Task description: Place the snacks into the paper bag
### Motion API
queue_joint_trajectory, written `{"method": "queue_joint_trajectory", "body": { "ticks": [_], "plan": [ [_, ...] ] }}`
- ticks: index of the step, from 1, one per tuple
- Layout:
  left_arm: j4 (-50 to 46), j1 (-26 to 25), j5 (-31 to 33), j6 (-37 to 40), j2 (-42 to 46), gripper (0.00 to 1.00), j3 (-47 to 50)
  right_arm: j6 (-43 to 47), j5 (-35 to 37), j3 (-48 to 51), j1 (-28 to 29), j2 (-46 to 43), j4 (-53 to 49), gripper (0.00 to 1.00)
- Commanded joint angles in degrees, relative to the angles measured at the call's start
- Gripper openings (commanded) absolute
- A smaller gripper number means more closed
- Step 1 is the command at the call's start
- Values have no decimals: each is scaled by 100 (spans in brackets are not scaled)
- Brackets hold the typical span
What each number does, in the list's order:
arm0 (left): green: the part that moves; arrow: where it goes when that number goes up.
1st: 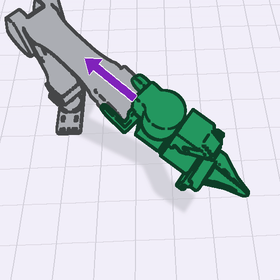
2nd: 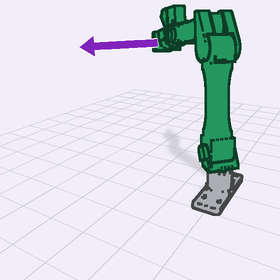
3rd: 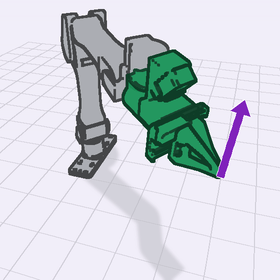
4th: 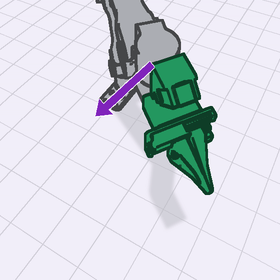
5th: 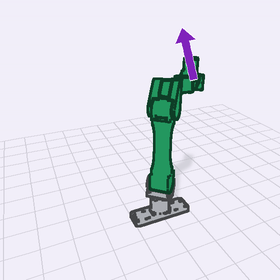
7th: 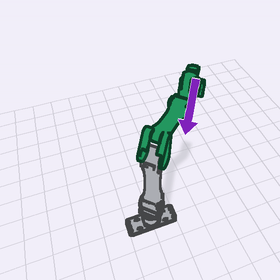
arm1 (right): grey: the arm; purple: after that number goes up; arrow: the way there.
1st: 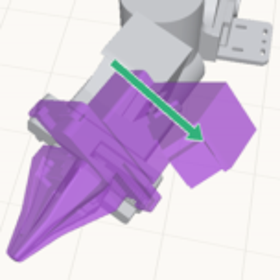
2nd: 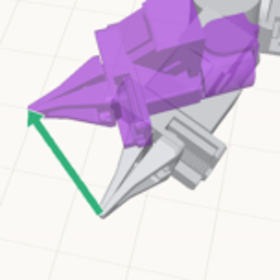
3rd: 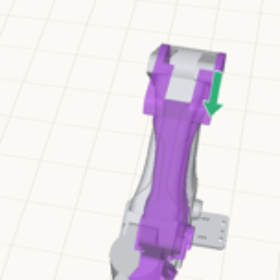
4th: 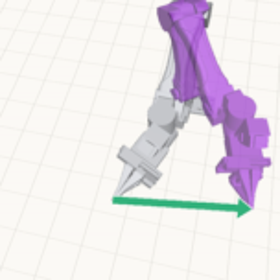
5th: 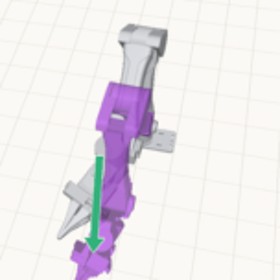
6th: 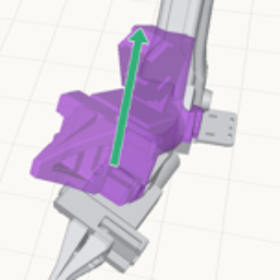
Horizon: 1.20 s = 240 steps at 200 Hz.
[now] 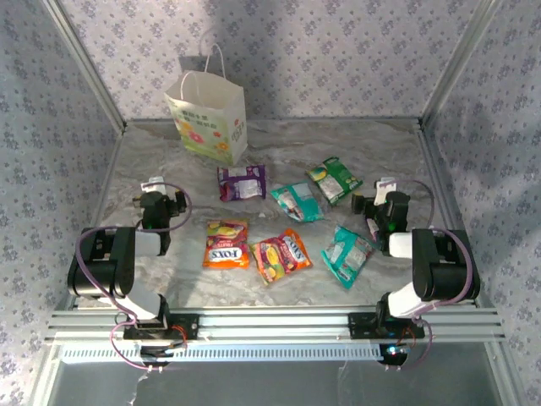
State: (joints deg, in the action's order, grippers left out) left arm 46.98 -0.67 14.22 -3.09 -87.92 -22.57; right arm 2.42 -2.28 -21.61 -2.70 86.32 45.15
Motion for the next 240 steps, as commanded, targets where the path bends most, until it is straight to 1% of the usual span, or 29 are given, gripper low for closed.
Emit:
{"method": "queue_joint_trajectory", "body": {
  "ticks": [1,216,228,240],
  "plan": [
    [258,-13,37,-77,12,100,42,-31,59,-109,12,70,-15,100],
    [257,-12,29,-83,12,100,42,-40,38,-118,1,70,-28,100],
    [268,-17,37,-71,10,100,50,-33,39,-94,-5,54,-6,94],
    [272,-14,44,-69,8,100,51,-7,28,-85,16,46,20,93]
  ]
}}
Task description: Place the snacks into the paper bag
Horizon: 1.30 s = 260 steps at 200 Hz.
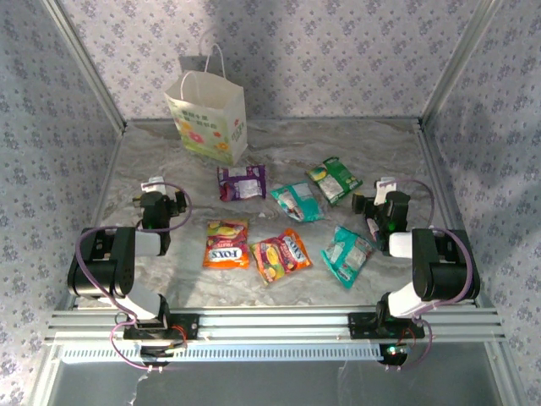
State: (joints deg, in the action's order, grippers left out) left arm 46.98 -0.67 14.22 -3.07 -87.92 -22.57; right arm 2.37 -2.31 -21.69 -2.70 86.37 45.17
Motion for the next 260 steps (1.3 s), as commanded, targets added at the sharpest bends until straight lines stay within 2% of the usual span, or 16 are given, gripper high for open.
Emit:
{"method": "queue_joint_trajectory", "body": {
  "ticks": [1,11,16,45,84,106,147,168,184,214,260],
  "plan": [
    [274,-13,41,-71,10,100,51,-1,30,-74,15,40,18,93],
    [276,-13,44,-74,7,100,51,13,58,-59,39,34,31,96],
    [272,-12,37,-72,4,100,51,18,62,-54,48,29,36,100],
    [79,-67,207,-85,207,100,39,53,81,-54,72,-84,-47,100],
    [322,-200,289,64,411,100,215,-9,214,19,69,-335,-105,100],
    [-722,-236,463,40,1000,100,-46,7,158,-43,71,-657,-518,100],
    [-1750,-241,514,115,1890,100,-284,27,482,-157,160,-1160,-1037,100],
    [-3037,-270,562,43,2241,100,-896,39,664,-468,233,-1424,-1702,100],
    [-3762,-378,802,68,2305,100,-1388,61,774,-615,322,-1579,-1946,100],
    [-4711,-505,824,107,2290,100,-2242,69,955,-876,537,-1766,-2262,100],
    [-6286,-617,983,10,1749,99,-3813,135,1044,-1341,894,-1904,-2594,100]
  ]
}}
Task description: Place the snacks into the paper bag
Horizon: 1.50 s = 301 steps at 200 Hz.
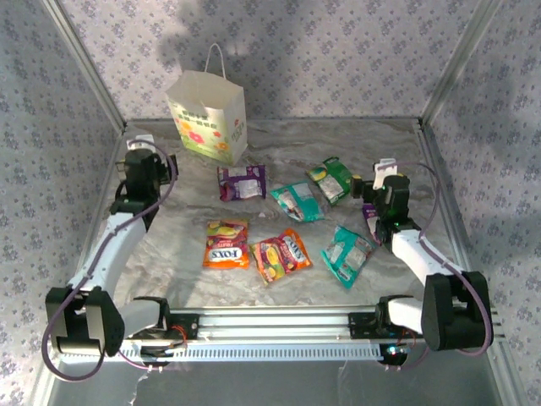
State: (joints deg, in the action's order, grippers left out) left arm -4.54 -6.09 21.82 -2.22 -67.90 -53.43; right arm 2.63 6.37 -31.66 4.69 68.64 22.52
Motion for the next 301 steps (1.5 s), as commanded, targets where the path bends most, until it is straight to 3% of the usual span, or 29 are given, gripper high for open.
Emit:
{"method": "queue_joint_trajectory", "body": {
  "ticks": [1,55,99,200,249,301],
  "plan": [
    [-1162,-76,233,-81,-269,99,-764,116,178,-356,164,-132,-338,100],
    [-2572,-183,286,-270,-1219,99,-2533,445,659,-691,766,-150,-579,100],
    [-3780,-251,389,-559,-2237,99,-4221,266,585,-843,923,-396,-807,100],
    [-5016,-253,126,-957,-4344,79,-7691,220,180,-1143,1068,-483,-1157,100],
    [-5105,-261,-644,-1145,-4872,76,-8500,229,232,-1148,1139,-457,-1220,100],
    [-5160,-455,-1065,-1309,-4810,75,-8371,280,237,-1268,1202,-457,-1360,100]
  ]
}}
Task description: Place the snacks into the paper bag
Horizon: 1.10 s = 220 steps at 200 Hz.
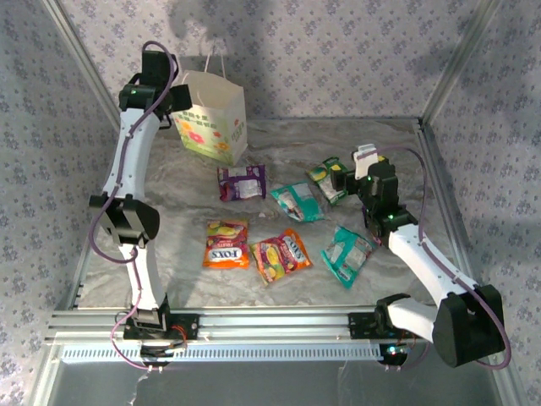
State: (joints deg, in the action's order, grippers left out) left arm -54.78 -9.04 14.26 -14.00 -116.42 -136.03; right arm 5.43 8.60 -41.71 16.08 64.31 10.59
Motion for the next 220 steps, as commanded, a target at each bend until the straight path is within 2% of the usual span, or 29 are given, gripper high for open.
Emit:
{"method": "queue_joint_trajectory", "body": {
  "ticks": [1,69,108,126,165,205,220],
  "plan": [
    [-132,-168,-309,-130,46,75,-101,1,12,-260,67,-20,-169,100],
    [419,-580,-316,-503,167,74,379,53,80,-373,185,-20,-338,100],
    [572,-599,132,-854,-166,69,28,36,107,-331,211,-101,-407,100],
    [641,-597,-19,-927,-400,67,-262,37,128,-317,227,-151,-439,100],
    [173,-608,-187,-973,-1131,57,-1344,46,194,-227,232,-256,-453,100],
    [86,-660,-1,-1018,-1218,45,-1374,46,142,-315,232,-218,-504,100],
    [30,-687,103,-942,-1208,35,-1380,42,101,-342,237,-198,-503,100]
  ]
}}
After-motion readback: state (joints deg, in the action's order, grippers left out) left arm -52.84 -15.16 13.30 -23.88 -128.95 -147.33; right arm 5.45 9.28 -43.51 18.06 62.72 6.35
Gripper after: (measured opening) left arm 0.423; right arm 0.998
